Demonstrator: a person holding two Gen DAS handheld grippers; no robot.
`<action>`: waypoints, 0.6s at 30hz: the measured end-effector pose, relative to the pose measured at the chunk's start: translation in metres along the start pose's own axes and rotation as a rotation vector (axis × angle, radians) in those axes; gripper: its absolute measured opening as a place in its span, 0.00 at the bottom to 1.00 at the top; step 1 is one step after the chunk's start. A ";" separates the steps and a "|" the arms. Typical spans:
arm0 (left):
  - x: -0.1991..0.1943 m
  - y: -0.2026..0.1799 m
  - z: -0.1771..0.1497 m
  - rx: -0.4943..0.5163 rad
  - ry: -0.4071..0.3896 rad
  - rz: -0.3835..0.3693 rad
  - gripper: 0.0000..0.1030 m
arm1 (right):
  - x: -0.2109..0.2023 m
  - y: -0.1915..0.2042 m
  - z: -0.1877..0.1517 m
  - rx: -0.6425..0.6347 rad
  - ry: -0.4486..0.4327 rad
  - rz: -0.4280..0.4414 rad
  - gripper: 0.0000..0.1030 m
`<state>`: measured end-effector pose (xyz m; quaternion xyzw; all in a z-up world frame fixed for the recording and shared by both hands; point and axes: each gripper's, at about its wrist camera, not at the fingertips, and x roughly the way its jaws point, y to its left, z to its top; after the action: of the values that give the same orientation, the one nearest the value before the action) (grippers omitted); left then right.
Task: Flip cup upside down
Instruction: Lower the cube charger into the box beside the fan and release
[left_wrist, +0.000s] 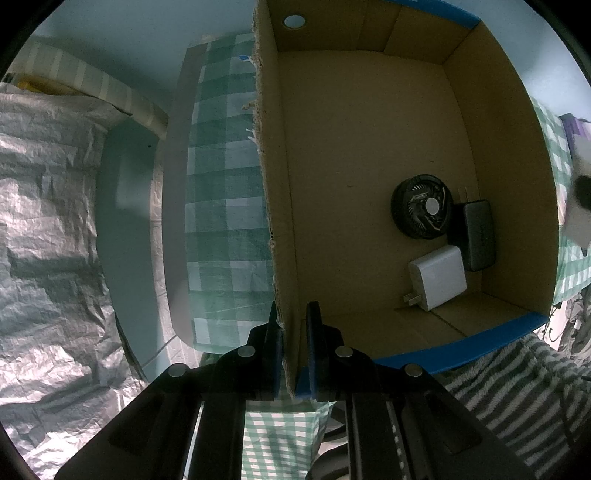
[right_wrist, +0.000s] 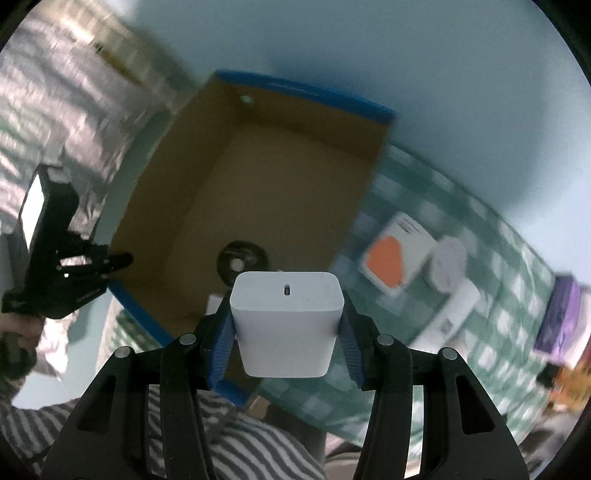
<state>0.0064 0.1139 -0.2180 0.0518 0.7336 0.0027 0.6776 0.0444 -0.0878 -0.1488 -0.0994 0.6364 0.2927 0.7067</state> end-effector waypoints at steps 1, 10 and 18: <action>0.000 0.000 0.000 -0.002 -0.001 0.000 0.09 | 0.006 0.006 0.003 -0.021 0.010 0.000 0.50; -0.002 0.002 0.000 -0.013 -0.006 -0.004 0.09 | 0.065 0.032 0.008 -0.122 0.131 -0.028 0.50; -0.001 0.001 -0.001 -0.003 -0.007 0.005 0.09 | 0.090 0.040 0.002 -0.166 0.182 -0.048 0.50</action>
<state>0.0052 0.1152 -0.2166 0.0525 0.7310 0.0054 0.6803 0.0263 -0.0290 -0.2251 -0.1991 0.6690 0.3170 0.6421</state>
